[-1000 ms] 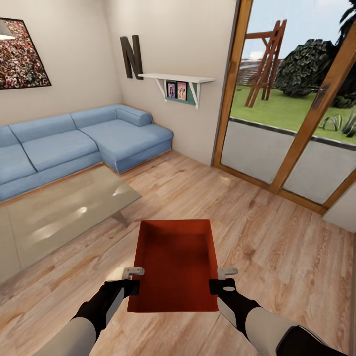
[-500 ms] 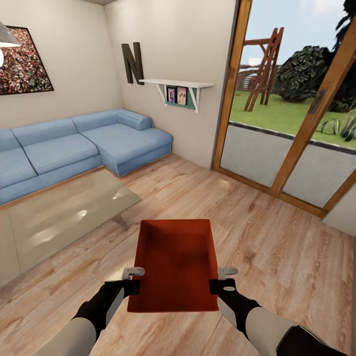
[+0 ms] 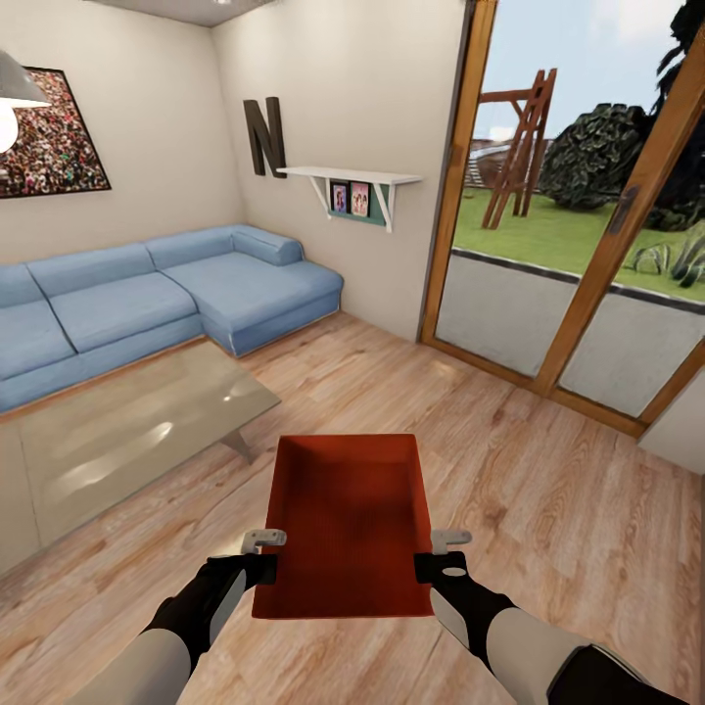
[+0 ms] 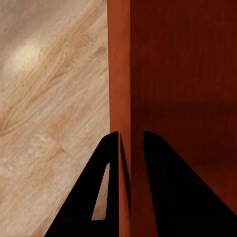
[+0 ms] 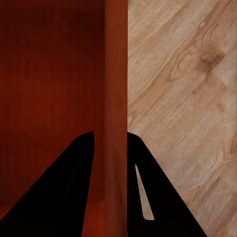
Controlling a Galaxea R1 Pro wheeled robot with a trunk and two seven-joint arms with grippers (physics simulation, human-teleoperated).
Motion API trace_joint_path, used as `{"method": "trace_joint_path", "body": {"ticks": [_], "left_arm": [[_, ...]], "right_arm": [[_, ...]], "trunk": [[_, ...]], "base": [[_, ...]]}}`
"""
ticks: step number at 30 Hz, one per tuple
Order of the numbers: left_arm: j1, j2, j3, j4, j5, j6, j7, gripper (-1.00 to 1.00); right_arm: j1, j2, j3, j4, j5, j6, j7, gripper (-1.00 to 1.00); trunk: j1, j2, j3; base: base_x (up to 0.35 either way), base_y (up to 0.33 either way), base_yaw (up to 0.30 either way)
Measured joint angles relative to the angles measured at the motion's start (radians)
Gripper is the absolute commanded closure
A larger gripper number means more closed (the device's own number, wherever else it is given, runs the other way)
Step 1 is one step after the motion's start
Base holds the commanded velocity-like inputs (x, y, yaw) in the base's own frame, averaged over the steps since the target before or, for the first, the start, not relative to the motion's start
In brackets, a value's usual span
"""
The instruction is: Move the two storage containers from the living room to the garage. In the garage, place one container on the floor and stack the other container on top of it (either order is fine).
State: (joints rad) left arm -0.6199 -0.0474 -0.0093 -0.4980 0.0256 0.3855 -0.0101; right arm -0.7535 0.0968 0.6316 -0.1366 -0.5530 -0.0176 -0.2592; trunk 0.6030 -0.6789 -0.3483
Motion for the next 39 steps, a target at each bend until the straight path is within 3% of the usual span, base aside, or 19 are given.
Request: {"method": "trace_joint_path", "body": {"ticks": [39], "left_arm": [[0.0, 0.0, 0.0, 0.0, 0.001, 0.0, 0.0, 1.0]], "right_arm": [[0.0, 0.0, 0.0, 0.0, 0.0, 0.0, 0.0, 1.0]], "trunk": [[0.0, 0.0, 0.061]], "base": [[0.0, 0.0, 0.0]]}}
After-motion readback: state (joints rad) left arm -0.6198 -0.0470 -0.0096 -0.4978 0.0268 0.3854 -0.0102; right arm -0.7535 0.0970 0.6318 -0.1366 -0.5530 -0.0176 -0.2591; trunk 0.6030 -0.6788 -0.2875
